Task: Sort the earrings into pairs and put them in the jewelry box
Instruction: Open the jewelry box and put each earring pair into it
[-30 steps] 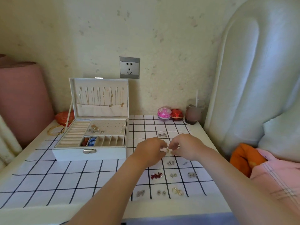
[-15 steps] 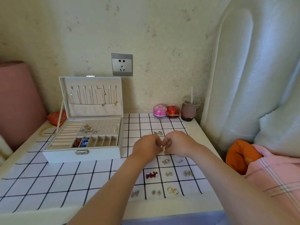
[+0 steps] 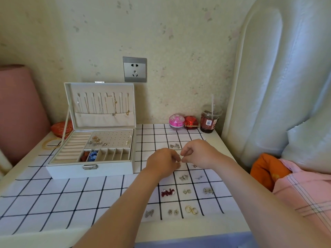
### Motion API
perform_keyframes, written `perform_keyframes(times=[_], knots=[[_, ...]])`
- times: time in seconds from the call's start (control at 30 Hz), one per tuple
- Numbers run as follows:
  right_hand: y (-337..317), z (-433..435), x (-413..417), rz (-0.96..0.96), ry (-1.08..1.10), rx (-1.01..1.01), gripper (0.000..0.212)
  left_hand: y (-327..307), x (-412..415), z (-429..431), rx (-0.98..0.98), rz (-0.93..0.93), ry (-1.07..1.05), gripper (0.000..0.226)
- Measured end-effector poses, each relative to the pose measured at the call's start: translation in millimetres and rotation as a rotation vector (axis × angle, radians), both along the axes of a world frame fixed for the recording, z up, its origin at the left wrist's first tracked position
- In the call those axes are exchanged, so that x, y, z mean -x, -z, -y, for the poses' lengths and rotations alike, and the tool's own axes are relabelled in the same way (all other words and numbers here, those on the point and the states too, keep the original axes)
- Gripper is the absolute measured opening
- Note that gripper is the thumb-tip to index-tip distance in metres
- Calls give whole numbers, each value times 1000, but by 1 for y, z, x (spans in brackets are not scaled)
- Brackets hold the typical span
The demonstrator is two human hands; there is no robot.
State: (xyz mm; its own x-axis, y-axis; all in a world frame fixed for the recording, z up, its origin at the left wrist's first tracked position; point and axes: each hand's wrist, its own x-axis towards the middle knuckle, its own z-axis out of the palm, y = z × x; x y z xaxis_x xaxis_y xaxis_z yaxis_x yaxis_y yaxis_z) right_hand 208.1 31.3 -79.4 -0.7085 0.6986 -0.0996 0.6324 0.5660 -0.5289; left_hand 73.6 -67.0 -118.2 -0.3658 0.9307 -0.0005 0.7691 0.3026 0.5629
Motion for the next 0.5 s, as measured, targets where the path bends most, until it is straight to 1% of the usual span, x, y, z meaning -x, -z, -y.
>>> perform_keyframes(times=[0.17, 0.27, 0.4, 0.5], knots=[[-1, -2, 1, -116, 0, 22, 9, -12, 8, 2, -62, 55, -43, 11], [-7, 2, 5, -194, 7, 101, 6, -24, 17, 7, -149, 102, -35, 12], [-14, 8, 17, -350, 30, 160, 8, -38, 33, 16, -245, 144, -22, 15], [-21, 13, 33, -450, 18, 127, 12, -45, 45, 26, -306, 152, -49, 16]])
